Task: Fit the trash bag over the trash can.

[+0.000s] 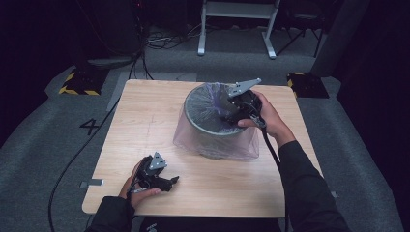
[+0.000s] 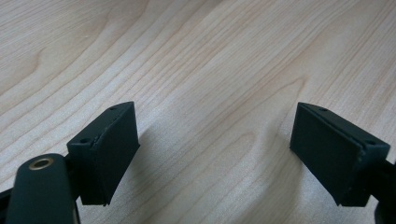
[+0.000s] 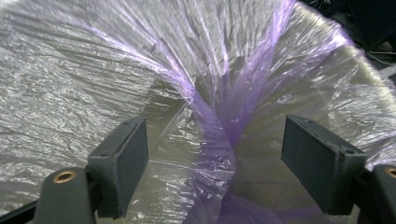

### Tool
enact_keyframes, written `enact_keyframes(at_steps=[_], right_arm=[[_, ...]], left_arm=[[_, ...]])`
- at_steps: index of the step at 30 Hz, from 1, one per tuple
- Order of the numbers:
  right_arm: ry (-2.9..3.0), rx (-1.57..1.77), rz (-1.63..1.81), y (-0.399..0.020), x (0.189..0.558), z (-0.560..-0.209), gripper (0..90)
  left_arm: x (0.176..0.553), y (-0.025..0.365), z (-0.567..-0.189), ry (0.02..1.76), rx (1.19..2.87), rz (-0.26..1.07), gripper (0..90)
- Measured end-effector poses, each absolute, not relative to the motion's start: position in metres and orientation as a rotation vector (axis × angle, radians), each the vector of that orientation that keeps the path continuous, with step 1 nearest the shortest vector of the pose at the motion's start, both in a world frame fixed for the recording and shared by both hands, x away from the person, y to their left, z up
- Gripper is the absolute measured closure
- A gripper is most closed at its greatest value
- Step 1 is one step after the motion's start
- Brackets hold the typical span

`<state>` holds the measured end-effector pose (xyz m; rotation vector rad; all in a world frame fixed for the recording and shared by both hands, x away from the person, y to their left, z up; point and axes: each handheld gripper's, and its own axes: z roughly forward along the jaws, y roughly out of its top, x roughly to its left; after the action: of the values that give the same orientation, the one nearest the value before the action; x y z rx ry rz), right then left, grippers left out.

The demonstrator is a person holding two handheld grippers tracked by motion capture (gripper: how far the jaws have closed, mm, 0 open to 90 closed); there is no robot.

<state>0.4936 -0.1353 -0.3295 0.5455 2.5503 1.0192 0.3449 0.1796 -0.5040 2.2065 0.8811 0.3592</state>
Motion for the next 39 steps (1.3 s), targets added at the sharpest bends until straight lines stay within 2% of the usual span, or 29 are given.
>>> enact_keyframes(at_steps=[19,39], right_arm=[[2.735,0.578,0.733,-0.120,0.506,-0.334,23.2],[2.680,0.608,0.716,-0.120,0.503,-0.332,23.8]], left_arm=[[0.345,0.180,-0.504,0.881,2.207,0.359,14.7],[0.345,0.180,-0.504,0.881,2.206,0.359,14.8]])
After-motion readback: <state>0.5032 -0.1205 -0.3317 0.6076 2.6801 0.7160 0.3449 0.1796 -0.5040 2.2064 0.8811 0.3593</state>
